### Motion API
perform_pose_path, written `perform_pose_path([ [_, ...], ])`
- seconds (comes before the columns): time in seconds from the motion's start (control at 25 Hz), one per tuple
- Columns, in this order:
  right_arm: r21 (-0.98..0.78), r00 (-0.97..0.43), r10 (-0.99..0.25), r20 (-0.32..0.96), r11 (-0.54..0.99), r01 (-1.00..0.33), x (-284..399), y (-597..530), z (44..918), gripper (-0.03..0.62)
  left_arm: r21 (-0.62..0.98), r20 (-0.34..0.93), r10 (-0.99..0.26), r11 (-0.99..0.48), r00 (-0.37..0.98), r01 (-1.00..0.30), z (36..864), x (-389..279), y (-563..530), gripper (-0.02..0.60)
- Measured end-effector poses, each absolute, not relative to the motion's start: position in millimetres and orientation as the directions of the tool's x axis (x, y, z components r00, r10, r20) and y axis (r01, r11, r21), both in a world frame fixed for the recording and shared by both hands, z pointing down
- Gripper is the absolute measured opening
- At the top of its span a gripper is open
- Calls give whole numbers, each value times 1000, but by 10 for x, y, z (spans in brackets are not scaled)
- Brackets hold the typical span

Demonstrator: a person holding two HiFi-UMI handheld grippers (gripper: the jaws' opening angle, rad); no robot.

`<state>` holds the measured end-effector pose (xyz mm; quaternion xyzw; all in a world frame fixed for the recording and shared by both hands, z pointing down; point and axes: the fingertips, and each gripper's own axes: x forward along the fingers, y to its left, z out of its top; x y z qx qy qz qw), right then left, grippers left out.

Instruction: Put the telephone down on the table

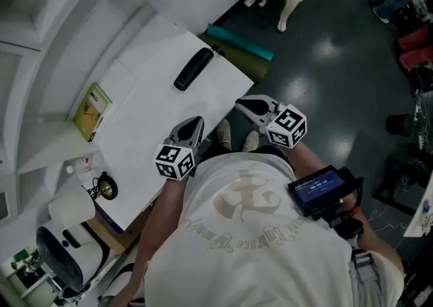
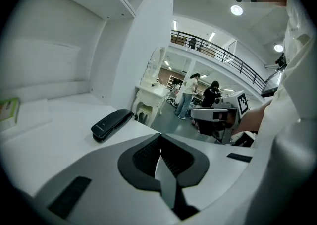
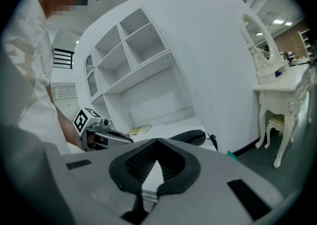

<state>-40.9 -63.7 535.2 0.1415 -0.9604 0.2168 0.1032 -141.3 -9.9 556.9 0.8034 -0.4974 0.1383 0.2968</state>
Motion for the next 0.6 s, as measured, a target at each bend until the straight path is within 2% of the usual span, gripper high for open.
perform_pose_path([
  [0.6,-400,-944,-229,238,863,-310,-186,-500,5378,15,316,532,-722,-315,442,-895,5619,-1173,22,11],
])
